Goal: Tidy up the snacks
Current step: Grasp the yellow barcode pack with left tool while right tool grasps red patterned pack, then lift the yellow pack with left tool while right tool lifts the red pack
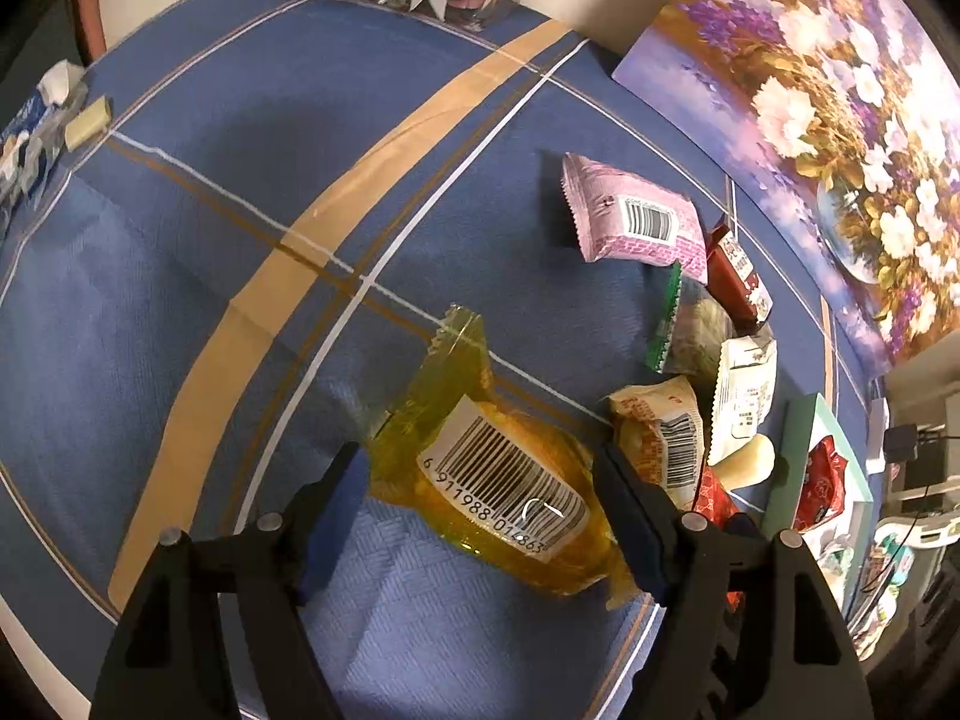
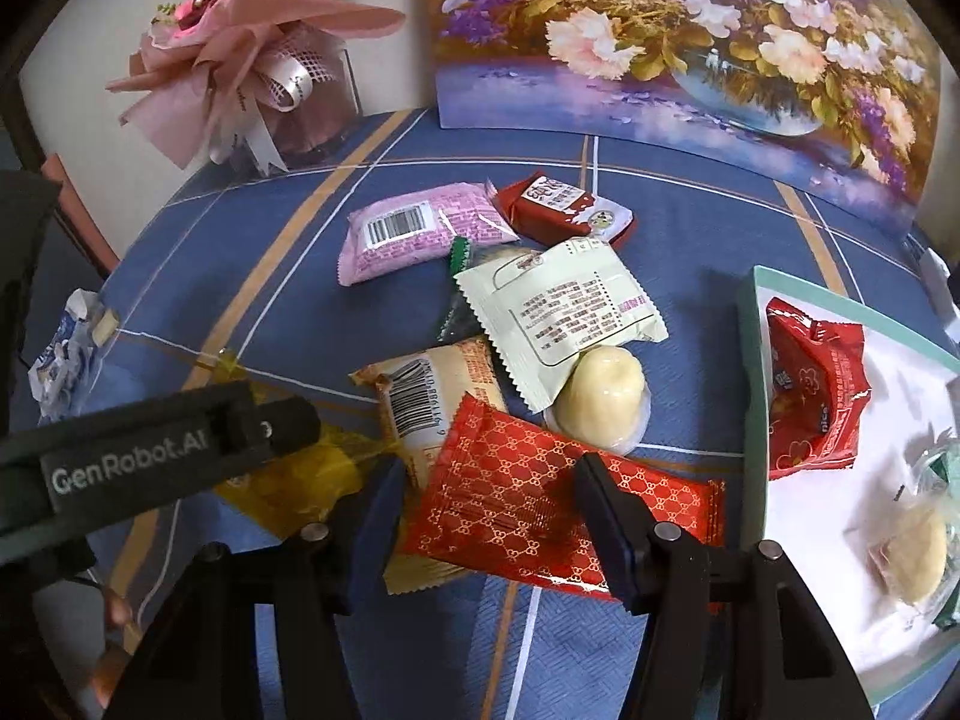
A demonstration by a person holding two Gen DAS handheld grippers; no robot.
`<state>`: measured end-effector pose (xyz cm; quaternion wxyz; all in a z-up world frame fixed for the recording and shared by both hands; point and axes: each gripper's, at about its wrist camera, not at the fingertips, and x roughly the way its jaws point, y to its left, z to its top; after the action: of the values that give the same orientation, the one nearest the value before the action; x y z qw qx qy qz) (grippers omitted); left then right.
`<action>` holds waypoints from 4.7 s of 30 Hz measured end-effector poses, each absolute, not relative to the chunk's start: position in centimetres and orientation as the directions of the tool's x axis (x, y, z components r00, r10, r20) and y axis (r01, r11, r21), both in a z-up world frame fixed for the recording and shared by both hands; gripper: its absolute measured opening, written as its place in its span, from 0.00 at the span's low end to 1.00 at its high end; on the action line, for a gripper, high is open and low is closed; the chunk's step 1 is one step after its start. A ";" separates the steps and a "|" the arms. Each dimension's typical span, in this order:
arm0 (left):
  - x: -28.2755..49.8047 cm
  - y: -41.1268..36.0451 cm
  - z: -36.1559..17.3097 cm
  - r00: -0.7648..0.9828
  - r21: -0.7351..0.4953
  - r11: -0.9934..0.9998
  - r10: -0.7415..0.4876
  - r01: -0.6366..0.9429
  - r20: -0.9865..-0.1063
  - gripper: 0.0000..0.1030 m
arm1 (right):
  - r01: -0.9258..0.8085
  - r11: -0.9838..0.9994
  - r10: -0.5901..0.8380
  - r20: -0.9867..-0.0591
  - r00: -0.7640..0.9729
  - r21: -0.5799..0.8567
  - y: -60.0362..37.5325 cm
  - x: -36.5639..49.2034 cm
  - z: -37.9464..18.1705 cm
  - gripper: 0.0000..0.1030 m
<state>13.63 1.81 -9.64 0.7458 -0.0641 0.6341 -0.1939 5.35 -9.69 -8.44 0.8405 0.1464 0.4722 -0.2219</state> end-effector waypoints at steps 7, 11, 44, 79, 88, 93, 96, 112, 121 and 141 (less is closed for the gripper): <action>13.7 2.3 -9.6 0.096 -0.361 0.914 -0.382 0.184 -0.919 0.73 | 0.499 0.859 -0.163 -0.862 0.480 0.116 -9.9 5.2 -8.2 0.60; 13.7 2.5 -9.3 0.103 -0.365 0.914 -0.386 0.179 -0.917 0.68 | 0.493 0.850 -0.106 -0.856 0.507 0.186 -10.1 5.1 -8.1 0.60; 12.7 2.3 -7.1 0.096 -0.316 0.903 -0.356 0.290 -0.929 0.52 | 0.567 0.800 -0.131 -0.866 0.483 0.195 -14.4 4.1 -8.0 0.60; 12.2 0.6 -8.1 0.034 -0.296 0.899 -0.324 0.323 -0.946 0.55 | 0.570 0.774 0.077 -0.934 0.348 0.276 -13.1 0.3 -10.1 0.61; 11.3 -0.1 -8.2 0.030 -0.264 0.894 -0.295 0.362 -0.955 0.58 | 0.471 0.875 -0.013 -0.966 0.259 0.114 -9.1 1.1 -10.3 0.65; 10.8 -0.5 -8.3 0.031 -0.249 0.893 -0.280 0.375 -0.960 0.59 | 0.419 0.908 -0.074 -0.976 0.205 0.020 -7.2 1.3 -10.8 0.65; 10.3 -1.0 -8.4 0.033 -0.235 0.891 -0.268 0.387 -0.963 0.60 | 0.413 0.911 -0.111 -0.975 0.191 -0.023 -6.7 1.2 -11.0 0.65; 7.3 -3.1 -9.6 0.049 -0.183 0.901 -0.220 0.394 -0.974 0.70 | 0.505 0.863 -0.141 -0.967 0.211 -0.016 -7.9 -1.4 -10.1 0.49; 6.4 -3.0 -8.7 0.060 -0.222 0.899 -0.263 0.377 -0.963 0.50 | 0.512 0.858 -0.128 -0.952 0.277 0.033 -9.1 -2.5 -7.6 0.47; 7.3 -1.9 -0.8 0.258 -0.282 0.903 -0.372 0.325 -0.892 0.50 | 0.544 0.831 -0.158 -0.888 0.432 0.117 -11.8 -4.5 -1.8 0.45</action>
<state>7.34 -1.89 -0.80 0.7927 -0.0205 0.5683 -0.2197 -4.53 -11.82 -1.81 0.8228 0.1978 0.4881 -0.2134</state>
